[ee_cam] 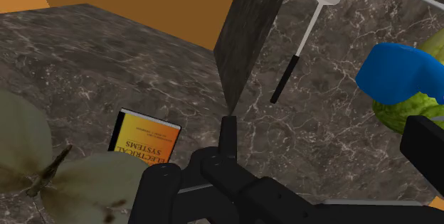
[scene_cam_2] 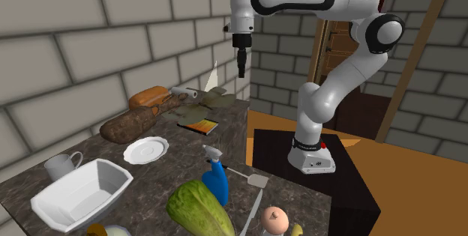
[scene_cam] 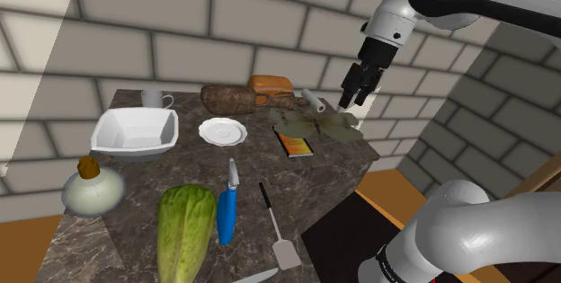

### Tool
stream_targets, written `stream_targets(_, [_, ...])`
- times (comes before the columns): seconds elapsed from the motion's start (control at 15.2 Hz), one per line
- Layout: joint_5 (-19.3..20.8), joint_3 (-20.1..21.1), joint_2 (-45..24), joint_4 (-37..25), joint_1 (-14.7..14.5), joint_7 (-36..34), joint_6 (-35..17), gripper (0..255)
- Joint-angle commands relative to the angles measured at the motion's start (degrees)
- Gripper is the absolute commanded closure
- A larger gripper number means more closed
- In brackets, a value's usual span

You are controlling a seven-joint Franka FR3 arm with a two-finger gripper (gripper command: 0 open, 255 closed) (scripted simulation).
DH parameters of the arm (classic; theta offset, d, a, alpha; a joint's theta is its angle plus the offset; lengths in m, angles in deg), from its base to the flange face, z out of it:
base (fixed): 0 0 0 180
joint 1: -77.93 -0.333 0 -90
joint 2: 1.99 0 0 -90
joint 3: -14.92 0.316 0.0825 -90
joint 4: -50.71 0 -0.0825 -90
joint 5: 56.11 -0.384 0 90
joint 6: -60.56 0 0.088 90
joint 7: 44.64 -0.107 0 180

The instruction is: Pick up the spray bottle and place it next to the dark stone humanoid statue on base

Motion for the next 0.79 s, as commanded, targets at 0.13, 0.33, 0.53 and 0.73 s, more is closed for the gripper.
stream_targets(0.13, [-1.3, 3.1, 0.2, 1.5, -0.5, -3.7, -1.8, 0])
stream_targets(0.33, [-3.2, 7.7, -0.4, 3.1, -1.3, -9.1, -4.5, 0])
stream_targets(0.53, [-4.9, 12.4, -1.9, 3.9, -2.0, -14.6, -7.4, 0])
stream_targets(0.73, [-6.3, 17.1, -4.4, 4.0, -2.6, -20.0, -10.4, 0])
